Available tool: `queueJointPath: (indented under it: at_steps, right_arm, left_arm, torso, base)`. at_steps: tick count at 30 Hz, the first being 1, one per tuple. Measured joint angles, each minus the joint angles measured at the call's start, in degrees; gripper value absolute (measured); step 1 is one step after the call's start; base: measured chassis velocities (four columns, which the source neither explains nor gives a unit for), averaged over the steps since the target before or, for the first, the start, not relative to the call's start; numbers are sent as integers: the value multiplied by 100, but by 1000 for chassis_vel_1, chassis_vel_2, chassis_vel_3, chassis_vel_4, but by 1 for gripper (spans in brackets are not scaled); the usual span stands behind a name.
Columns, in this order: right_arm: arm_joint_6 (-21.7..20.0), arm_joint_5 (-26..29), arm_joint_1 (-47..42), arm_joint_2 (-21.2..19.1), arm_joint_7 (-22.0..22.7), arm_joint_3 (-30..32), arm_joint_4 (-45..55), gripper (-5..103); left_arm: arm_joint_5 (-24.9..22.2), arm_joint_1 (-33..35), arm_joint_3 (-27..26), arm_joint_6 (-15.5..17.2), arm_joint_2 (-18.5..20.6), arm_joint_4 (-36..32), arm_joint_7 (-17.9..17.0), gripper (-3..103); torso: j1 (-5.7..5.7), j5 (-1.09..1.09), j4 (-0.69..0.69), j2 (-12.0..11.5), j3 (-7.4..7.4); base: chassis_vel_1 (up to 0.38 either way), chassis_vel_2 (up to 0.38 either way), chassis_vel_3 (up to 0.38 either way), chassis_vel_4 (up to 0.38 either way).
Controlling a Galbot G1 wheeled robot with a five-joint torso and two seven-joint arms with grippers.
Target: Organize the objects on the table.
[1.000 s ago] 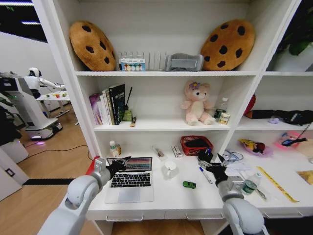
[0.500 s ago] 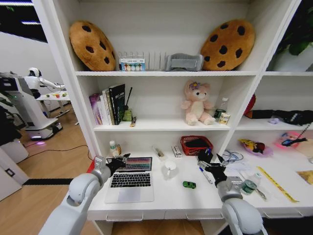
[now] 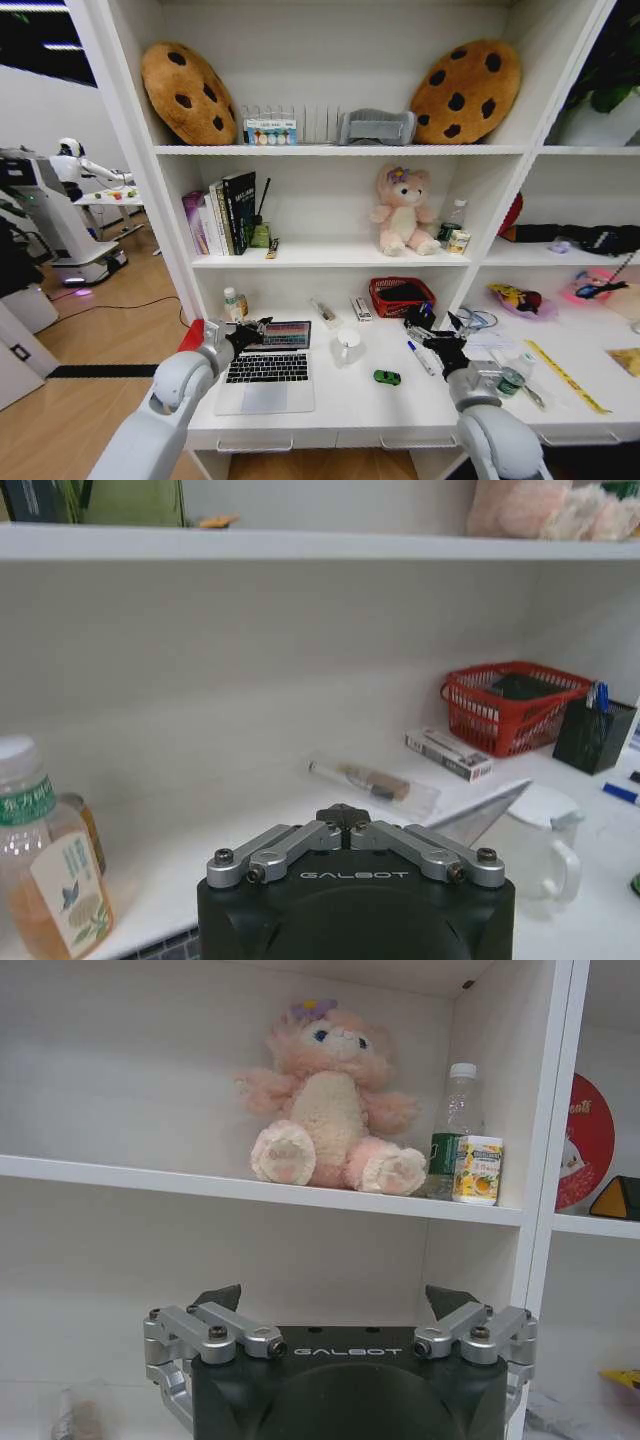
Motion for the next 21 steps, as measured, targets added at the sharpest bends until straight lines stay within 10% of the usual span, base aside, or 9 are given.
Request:
queueJointPath:
  at_steps: [21]
  right_arm:
    - [70,-251,79,172,-119,-340,-181,100]
  left_arm:
    - [310,1308,-740,-83,418,-864,671,0]
  torso:
    - [0,0,0,0,0]
  base:
    - [0,0,0,0]
